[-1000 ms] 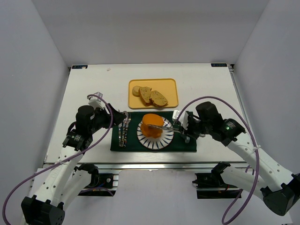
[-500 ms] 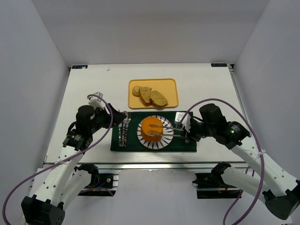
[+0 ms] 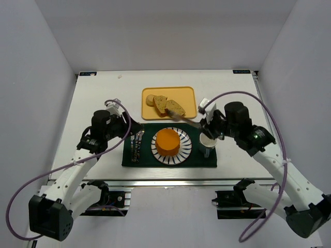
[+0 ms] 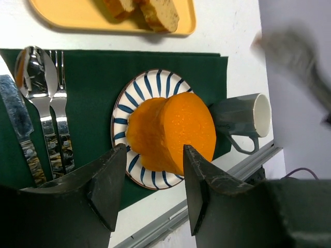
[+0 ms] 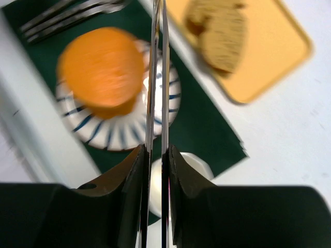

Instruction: Place the bread

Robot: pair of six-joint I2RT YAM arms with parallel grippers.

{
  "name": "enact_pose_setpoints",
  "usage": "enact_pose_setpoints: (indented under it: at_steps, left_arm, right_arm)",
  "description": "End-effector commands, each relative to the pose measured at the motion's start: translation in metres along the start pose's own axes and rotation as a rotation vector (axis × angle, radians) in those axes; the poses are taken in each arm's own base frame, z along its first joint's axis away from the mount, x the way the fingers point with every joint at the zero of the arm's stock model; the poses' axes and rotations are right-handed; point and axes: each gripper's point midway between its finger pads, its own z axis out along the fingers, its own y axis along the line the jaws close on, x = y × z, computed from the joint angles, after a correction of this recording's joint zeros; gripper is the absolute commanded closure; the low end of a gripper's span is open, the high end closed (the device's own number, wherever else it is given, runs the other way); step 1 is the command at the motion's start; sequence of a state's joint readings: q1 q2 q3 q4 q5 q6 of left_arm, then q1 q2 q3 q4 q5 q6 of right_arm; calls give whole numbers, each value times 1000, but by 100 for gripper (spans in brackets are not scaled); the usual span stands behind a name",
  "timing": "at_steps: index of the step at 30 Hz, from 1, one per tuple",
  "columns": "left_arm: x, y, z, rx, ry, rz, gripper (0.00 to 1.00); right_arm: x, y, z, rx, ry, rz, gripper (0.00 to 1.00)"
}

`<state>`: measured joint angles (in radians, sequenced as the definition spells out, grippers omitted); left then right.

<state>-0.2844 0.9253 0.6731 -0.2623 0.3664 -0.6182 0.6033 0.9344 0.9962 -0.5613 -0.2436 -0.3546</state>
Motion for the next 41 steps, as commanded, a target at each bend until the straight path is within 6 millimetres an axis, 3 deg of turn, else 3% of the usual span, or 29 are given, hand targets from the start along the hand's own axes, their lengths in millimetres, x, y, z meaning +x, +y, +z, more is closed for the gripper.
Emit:
enact_pose_setpoints:
  at_steps: [1, 3, 4, 5, 7, 9, 10, 12, 15, 19, 21, 27, 31, 34, 35, 38, 39, 41]
  left_arm:
    - [-13, -22, 11, 83, 9, 30, 43]
    - [-12, -22, 18, 79, 20, 39, 43]
    - [-10, -19, 24, 71, 35, 38, 42]
    - [-7, -21, 26, 75, 47, 45, 42]
    - [-9, -23, 31, 76, 54, 61, 42]
    - [-7, -21, 35, 68, 63, 66, 41]
    - [-7, -20, 36, 67, 64, 69, 41]
    - [-6, -16, 38, 48, 67, 74, 40]
    - [-5, -12, 38, 28, 73, 86, 40]
    - [-3, -7, 32, 1, 77, 91, 39]
    - [-2, -7, 29, 0, 68, 91, 39]
    - [4, -3, 24, -12, 60, 71, 38]
    - [-1, -6, 19, -9, 34, 73, 37]
    - [-9, -12, 14, 0, 0, 86, 36]
    - [-12, -13, 12, -4, -12, 89, 35]
    - [-19, -16, 7, -8, -41, 100, 34]
    - [-20, -16, 6, -10, -44, 100, 34]
    - [-20, -16, 5, -12, -46, 100, 34]
  right_arm:
    - [-31, -80, -11, 243, -128, 215, 74]
    - [-16, -110, -8, 274, -98, 313, 75]
    - [-2, -139, -18, 349, -86, 377, 75]
    - [5, -153, -20, 379, -81, 398, 76]
    - [40, -185, -22, 460, -19, 460, 76]
    - [80, -202, -12, 509, 66, 476, 76]
    - [102, -214, -17, 560, 99, 500, 75]
    - [148, -220, -5, 600, 183, 553, 71]
    - [196, -222, 1, 628, 255, 676, 66]
    - [226, -221, 6, 647, 284, 732, 60]
    - [236, -218, 10, 637, 308, 737, 52]
    - [255, -204, 18, 570, 376, 727, 28]
    - [250, -206, 11, 546, 386, 689, 18]
    - [233, -217, -1, 581, 374, 660, 16]
    - [226, -221, -4, 594, 363, 655, 11]
    - [189, -240, -17, 629, 280, 608, 11]
    - [167, -248, -22, 628, 225, 576, 10]
    - [141, -252, -23, 597, 163, 532, 11]
